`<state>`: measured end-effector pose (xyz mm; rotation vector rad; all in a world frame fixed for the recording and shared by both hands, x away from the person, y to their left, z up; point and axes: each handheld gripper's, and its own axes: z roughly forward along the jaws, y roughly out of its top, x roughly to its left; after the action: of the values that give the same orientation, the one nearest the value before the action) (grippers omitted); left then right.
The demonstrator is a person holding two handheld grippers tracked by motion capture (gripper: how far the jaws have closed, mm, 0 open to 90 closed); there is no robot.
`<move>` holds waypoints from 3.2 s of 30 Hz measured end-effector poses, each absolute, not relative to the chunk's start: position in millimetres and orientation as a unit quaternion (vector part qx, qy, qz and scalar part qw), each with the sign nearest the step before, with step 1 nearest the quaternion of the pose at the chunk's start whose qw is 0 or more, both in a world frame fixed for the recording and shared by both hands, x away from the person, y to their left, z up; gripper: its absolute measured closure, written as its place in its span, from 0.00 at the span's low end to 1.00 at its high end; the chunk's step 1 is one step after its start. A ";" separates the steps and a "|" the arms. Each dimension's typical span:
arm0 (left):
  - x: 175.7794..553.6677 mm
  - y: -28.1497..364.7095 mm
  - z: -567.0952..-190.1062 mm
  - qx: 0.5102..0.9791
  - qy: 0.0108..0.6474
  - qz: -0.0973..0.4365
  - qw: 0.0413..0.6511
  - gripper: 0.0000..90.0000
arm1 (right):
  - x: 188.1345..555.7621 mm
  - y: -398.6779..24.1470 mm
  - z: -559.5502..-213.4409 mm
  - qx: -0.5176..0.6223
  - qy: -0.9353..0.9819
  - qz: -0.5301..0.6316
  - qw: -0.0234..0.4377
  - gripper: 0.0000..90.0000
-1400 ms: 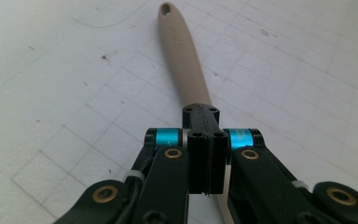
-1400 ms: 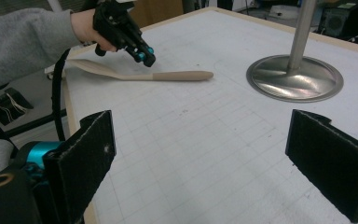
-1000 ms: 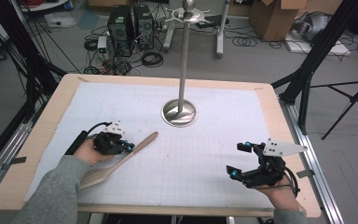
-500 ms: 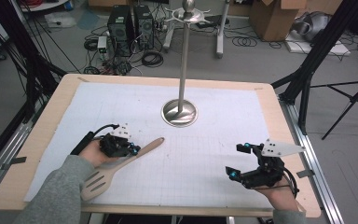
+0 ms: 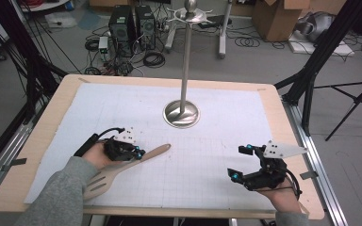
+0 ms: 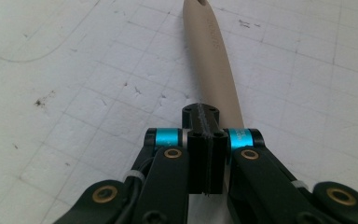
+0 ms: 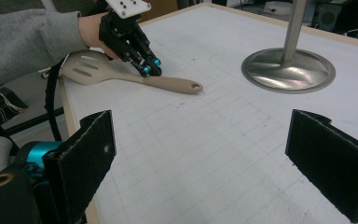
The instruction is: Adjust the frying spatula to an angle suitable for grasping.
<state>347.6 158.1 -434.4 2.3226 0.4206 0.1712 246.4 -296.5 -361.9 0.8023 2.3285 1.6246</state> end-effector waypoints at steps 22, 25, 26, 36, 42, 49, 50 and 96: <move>347.2 165.6 -423.4 0.894 0.136 0.103 0.414 1.00 | 245.5 -295.8 -362.8 0.272 0.786 0.547 0.094 0.08; 343.6 170.6 -415.9 0.886 0.136 0.105 0.430 1.00 | 246.0 -296.2 -363.6 0.274 0.786 0.547 0.093 0.08; 342.5 170.8 -414.5 0.887 0.130 0.107 0.430 1.00 | 246.4 -296.2 -363.9 0.273 0.786 0.546 0.093 0.08; 332.5 157.6 -418.2 0.904 0.091 0.107 0.405 1.00 | 248.4 -294.1 -365.1 0.270 0.789 0.545 0.091 0.08; 333.5 154.9 -424.5 0.913 0.084 0.110 0.385 1.00 | 249.2 -292.9 -366.0 0.270 0.790 0.543 0.088 0.08; 336.9 155.1 -428.0 0.915 0.086 0.113 0.378 1.00 | 248.6 -293.0 -366.4 0.271 0.790 0.543 0.089 0.08; 337.3 155.2 -428.4 0.916 0.087 0.112 0.376 1.00 | 248.4 -293.0 -366.5 0.272 0.790 0.542 0.088 0.08; 296.8 189.3 -386.8 0.882 0.173 0.119 0.423 0.24 | 264.5 -281.4 -366.2 0.252 0.793 0.550 0.075 0.08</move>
<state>296.8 189.3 -386.8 2.2067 0.4327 0.2967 264.5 -281.4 -366.2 0.7569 2.3777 1.6485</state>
